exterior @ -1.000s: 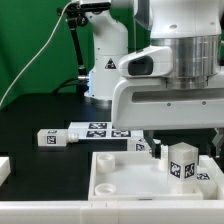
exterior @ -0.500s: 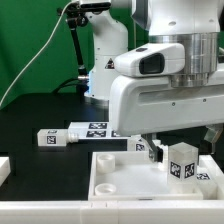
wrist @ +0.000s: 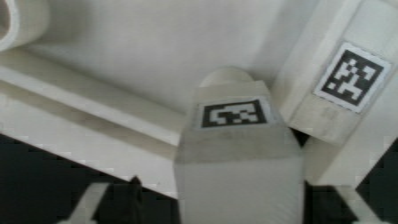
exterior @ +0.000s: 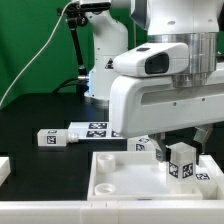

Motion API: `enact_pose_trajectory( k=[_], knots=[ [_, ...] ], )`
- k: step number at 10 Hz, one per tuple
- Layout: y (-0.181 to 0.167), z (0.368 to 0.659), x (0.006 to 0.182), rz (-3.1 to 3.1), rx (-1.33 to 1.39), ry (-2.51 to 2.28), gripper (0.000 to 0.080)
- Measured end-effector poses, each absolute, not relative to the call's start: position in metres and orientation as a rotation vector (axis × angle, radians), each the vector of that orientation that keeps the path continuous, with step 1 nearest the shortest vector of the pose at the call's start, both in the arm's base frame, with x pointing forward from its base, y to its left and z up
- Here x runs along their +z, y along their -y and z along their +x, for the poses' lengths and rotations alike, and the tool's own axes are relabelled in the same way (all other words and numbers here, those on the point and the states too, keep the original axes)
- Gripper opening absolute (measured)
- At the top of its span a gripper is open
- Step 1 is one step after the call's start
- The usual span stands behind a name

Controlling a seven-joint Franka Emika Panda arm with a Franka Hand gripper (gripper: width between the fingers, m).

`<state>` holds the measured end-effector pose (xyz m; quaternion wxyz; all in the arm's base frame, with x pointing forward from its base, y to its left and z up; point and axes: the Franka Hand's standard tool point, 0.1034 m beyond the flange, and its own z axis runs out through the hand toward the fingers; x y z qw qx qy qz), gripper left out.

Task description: Assemble one leg

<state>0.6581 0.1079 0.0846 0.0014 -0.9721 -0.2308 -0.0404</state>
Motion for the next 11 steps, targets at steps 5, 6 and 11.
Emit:
enact_pose_trajectory(
  k=[5,6,11],
  knots=[
    [-0.1094,0.6571,0.0844,-3.099,-0.127,0.384,0.0281],
    [-0.1110,0.6571,0.0844,-3.109,-0.136,0.218,0.0281],
    [-0.1064,0.6588,0.0848,-3.032,-0.127,-0.582,0.0281]
  ],
)
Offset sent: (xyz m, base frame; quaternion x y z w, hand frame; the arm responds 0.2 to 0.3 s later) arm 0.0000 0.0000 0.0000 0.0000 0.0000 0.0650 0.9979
